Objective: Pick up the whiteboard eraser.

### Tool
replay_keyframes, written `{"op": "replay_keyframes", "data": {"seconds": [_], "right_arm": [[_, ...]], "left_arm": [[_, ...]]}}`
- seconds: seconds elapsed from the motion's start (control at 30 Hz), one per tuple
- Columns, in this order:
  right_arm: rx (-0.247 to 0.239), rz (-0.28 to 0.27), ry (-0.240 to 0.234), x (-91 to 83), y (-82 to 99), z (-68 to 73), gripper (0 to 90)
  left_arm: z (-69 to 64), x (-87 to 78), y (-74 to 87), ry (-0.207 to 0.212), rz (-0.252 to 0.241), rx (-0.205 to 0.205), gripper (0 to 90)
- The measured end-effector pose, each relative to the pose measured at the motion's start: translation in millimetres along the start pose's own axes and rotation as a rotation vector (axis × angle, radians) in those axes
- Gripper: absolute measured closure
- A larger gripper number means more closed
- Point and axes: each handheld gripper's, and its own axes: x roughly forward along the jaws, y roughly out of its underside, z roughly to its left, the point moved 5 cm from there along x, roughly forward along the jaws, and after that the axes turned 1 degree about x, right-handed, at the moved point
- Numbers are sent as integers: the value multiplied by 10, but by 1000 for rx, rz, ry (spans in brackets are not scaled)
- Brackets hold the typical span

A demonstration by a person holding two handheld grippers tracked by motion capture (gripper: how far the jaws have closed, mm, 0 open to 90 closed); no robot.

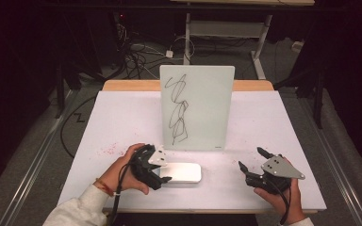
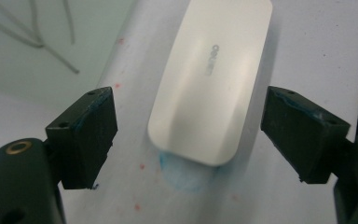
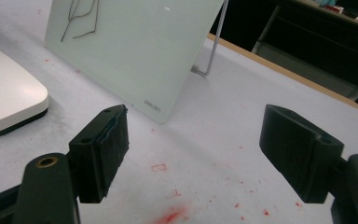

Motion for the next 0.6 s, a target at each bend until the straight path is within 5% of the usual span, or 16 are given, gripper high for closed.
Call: {"op": "replay_keyframes", "data": {"seconds": [0.27, 0.43, 0.6], "right_arm": [[-11, 14, -12, 22, 18, 27, 243], [-19, 23, -24, 41, 27, 55, 243], [-26, 29, -32, 55, 32, 75, 244]], "left_arm": [[53, 239, -136, 74, 27, 2, 160], [-5, 384, -213, 140, 58, 42, 166], [-13, 500, -267, 137, 88, 71, 207]]}}
